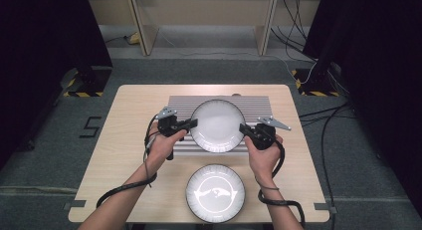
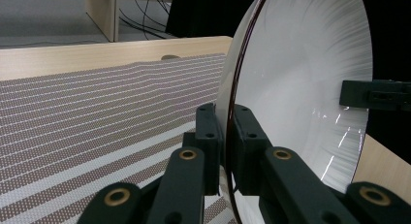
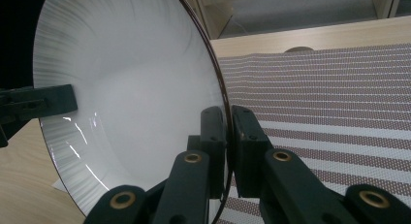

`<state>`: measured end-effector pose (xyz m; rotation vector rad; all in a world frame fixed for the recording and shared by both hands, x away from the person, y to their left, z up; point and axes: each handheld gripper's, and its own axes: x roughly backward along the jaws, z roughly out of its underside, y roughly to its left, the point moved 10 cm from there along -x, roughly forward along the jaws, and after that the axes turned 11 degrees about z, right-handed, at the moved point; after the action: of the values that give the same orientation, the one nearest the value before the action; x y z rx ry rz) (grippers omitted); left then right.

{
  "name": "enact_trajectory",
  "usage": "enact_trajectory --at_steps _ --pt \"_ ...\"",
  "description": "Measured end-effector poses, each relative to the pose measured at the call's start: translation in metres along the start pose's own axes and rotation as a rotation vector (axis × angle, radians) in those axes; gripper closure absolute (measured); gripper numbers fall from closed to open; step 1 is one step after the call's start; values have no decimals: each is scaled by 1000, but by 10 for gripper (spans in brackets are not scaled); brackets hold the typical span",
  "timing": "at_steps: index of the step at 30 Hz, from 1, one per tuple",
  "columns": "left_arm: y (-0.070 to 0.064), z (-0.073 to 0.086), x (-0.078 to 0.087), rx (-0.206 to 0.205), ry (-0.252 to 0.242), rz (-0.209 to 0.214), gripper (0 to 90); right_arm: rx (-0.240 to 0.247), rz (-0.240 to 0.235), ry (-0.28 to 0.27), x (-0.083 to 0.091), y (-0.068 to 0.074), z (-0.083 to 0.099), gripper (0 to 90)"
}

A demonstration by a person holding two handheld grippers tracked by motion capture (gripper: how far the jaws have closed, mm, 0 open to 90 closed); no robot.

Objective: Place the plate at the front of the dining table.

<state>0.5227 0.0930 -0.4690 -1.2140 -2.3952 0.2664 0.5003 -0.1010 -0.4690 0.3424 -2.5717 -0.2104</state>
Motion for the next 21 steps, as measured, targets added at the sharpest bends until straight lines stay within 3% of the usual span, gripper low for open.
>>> enact_trajectory --at_steps 21 --pt "13 -9 -10 9 -3 -13 822 7 21 -7 -15 -3 -12 846"
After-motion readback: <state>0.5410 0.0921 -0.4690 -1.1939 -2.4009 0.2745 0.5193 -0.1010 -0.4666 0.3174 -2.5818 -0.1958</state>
